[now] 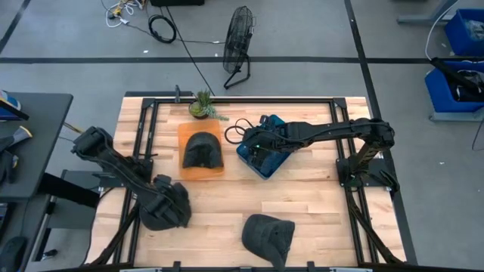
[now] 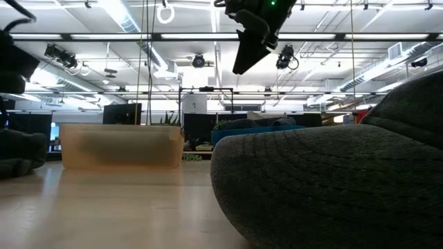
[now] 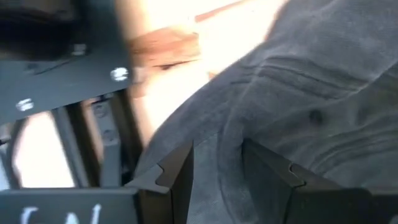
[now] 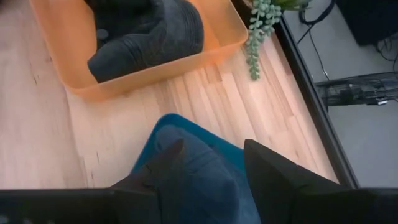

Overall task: Pick & Place hat
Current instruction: Put the left black cap into the orange bin

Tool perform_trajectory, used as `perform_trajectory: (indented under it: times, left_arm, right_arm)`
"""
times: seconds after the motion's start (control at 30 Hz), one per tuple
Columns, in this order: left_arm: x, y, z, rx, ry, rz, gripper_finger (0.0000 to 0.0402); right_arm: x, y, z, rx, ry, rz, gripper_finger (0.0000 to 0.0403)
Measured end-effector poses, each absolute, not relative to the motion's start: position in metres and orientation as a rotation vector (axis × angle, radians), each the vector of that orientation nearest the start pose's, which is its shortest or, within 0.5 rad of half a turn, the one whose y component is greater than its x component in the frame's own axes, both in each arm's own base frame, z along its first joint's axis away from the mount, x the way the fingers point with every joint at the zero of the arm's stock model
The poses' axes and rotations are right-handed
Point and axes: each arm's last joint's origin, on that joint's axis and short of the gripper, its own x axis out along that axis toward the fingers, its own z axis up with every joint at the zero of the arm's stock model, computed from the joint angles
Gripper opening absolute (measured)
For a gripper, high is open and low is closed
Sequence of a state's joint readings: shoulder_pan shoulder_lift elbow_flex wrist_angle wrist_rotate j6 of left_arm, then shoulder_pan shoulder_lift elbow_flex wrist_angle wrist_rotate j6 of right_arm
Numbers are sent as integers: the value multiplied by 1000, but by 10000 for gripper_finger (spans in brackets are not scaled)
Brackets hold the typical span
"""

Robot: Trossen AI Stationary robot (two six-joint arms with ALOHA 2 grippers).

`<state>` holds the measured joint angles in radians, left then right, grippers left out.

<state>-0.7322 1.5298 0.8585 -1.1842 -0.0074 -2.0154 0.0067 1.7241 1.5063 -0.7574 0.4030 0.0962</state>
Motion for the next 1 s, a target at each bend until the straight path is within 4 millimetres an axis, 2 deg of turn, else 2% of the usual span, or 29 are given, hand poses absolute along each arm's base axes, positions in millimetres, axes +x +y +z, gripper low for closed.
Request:
perform_trajectory:
  times: [0.2,0.27,0.4,0.57,0.77,0.87,1.0]
  left_arm:
    - [155,-136,154,-727,1348,1079,126]
    - [156,-135,154,-702,1358,1055,101]
    - [162,-136,163,-656,1376,997,21]
    - [179,-138,192,-515,1449,825,13]
    - [197,-140,244,-276,1505,548,7]
    - [202,-140,270,-49,1488,372,8]
    - [206,-136,291,403,1405,176,8]
  right_arm:
    - [366,-9,292,-89,932,-420,169]
    - [366,-9,292,-89,933,-421,169]
    - [366,-9,292,-86,929,-421,169]
    - [367,-9,293,-84,920,-422,169]
    - [367,-9,293,-59,912,-434,169]
    - [367,-9,293,-59,912,-434,169]
    - [367,-9,293,-52,910,-437,169]
